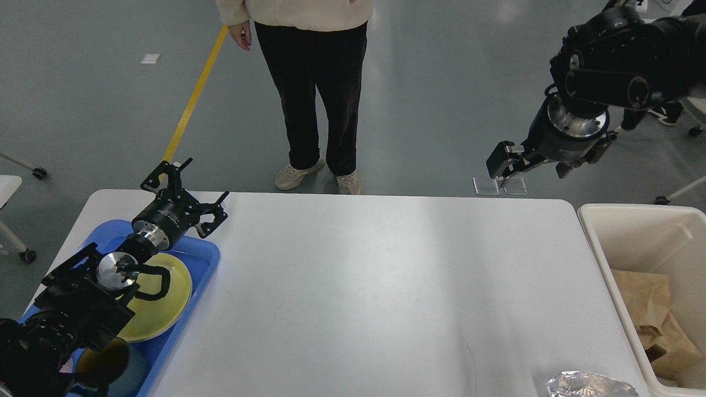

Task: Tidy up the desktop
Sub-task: 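Bring the right gripper down toward the clear plastic bag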

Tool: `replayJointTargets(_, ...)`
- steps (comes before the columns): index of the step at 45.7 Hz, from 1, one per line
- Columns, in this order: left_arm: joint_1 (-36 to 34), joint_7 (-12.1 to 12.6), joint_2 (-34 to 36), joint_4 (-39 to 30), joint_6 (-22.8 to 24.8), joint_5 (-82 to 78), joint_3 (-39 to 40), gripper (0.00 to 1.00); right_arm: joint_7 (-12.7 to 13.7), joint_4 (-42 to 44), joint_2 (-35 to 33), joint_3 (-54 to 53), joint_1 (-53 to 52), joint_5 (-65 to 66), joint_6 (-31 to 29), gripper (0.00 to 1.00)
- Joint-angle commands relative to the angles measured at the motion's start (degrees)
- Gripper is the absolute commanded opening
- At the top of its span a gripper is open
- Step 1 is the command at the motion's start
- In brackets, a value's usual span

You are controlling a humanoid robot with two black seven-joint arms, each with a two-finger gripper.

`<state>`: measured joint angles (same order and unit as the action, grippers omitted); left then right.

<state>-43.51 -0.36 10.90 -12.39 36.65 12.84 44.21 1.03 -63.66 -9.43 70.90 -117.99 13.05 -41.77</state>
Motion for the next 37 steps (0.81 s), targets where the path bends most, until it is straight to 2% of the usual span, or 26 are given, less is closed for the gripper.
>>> replayJointTargets(1,0.0,0.0,0.0,0.0,0.0,-0.01,0.0,0.96,0.02,-2.17,-0.32,-0.15,0.91,-1.01,-0.51,1.0)
replayJointTargets(13,0.0,0.0,0.0,0.0,0.0,-0.01,0.0,0.96,0.02,-4.28,-6.91,0.12,5.3,-9.01,-1.12,1.0)
replayJointTargets(26,0.0,-0.08,0.0,0.0,0.0,-0.01,0.0,0.96,0.02,-6.39,-14.29,2.58,15.32,-9.19,-1.39,1.0)
replayJointTargets(37,0.0,0.0,0.0,0.0,0.0,-0.01,0.0,0.96,-0.15,-6.57,-20.44,3.02,19.64,-9.45,-0.77,1.0)
